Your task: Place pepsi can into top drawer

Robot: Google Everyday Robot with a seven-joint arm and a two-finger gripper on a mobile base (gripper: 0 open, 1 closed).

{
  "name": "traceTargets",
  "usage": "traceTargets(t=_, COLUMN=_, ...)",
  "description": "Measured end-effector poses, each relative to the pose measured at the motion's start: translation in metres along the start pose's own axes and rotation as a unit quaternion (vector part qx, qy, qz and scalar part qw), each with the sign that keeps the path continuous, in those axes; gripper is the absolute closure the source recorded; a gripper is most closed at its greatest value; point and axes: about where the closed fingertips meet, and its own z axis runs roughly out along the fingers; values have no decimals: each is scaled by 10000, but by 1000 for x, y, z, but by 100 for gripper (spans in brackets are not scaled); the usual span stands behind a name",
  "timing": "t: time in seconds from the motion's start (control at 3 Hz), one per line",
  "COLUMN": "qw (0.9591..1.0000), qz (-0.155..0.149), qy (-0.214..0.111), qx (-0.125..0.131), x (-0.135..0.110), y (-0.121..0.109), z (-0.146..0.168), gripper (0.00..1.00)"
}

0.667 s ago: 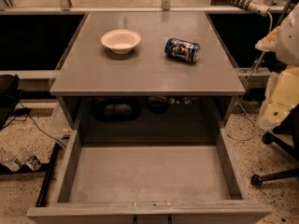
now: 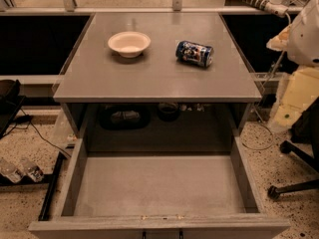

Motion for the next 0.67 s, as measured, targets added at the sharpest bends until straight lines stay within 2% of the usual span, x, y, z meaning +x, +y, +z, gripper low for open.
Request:
traceTargets(t=0.33, qw=9999, qz=-87, qy=-118, qx=72, x=-14, y=-18, z=10, gripper=0)
traceTargets(t=0.67, qw=9991, qz=-180, qy=-347, qx=153, x=-35, y=-46, z=21, gripper=0)
